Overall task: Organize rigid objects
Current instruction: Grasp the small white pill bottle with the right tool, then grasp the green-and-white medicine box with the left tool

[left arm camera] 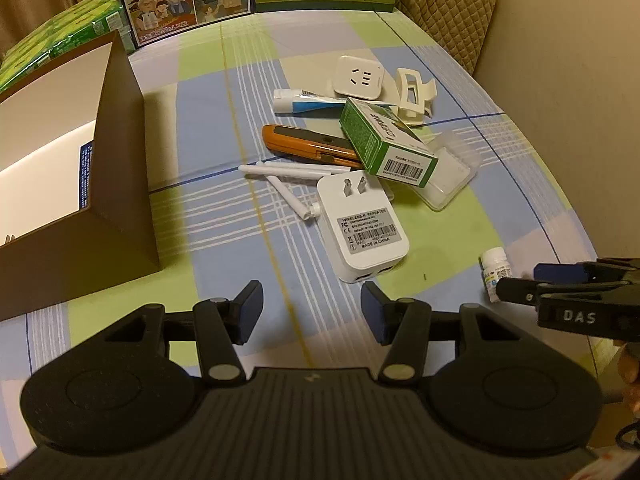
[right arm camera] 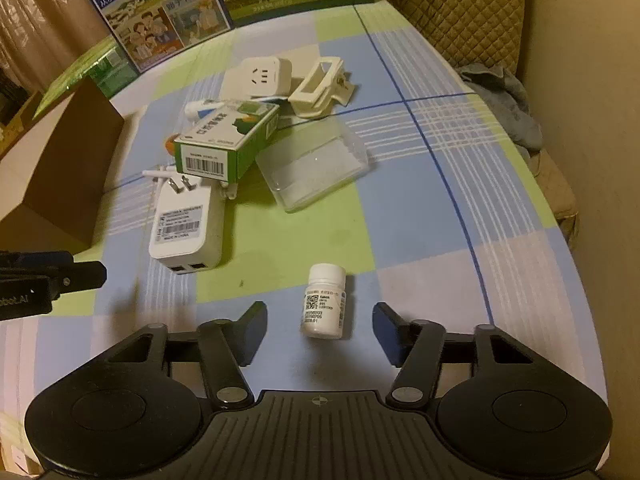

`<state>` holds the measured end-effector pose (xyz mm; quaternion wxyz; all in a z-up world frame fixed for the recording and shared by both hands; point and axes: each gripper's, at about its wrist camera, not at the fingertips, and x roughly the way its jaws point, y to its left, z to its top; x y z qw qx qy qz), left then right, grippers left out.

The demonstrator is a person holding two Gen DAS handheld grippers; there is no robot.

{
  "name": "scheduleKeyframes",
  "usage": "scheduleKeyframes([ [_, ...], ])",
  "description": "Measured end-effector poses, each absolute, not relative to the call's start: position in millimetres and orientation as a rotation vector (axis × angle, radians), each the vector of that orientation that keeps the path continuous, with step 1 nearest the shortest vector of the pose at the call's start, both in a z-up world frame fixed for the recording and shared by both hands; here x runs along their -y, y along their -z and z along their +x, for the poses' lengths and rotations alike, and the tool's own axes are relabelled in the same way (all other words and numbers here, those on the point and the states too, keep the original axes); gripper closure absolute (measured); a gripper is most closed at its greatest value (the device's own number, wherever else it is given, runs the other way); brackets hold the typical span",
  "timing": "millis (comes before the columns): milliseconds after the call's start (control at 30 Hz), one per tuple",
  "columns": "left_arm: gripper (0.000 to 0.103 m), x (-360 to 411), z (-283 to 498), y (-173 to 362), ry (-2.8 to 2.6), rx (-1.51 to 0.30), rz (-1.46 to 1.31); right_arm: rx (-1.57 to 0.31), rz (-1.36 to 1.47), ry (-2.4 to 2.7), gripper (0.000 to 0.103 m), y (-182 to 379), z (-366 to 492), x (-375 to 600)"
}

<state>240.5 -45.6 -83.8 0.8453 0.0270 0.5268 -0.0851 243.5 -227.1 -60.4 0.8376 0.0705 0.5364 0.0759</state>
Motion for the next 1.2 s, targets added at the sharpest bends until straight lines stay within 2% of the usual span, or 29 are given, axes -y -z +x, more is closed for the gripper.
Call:
scheduleKeyframes([
  [67, 0.053, 46.9, 242.5, 85.0, 0.179, -1.112, 0.058, -1.148, 0.138, -0.162, 0.056, 65.9, 247.5, 225.9],
  [333, 0.053, 55.8, 249.6, 87.3, 0.187, -1.113, 0.069, -1.186, 0.117, -0.158, 0.063, 83.6, 260.6, 221.8],
  [533, 0.053, 65.0, 255.9, 89.7, 0.198, -1.116, 0.074, -1.192, 0.080, -0.159, 0.079, 89.3, 265.1, 218.5],
  [867, 0.053, 88.1, 276.4, 83.8, 0.241, -1.092, 0.103, -1.122, 0.112, -0.119, 0.080, 76.3, 274.8, 245.4],
  [1200, 0.051, 131.4, 334.7, 75.8, 0.274, -1.045, 0.180, -1.031, 0.178, -0.065, 0.080, 50.1, 304.7, 287.6],
])
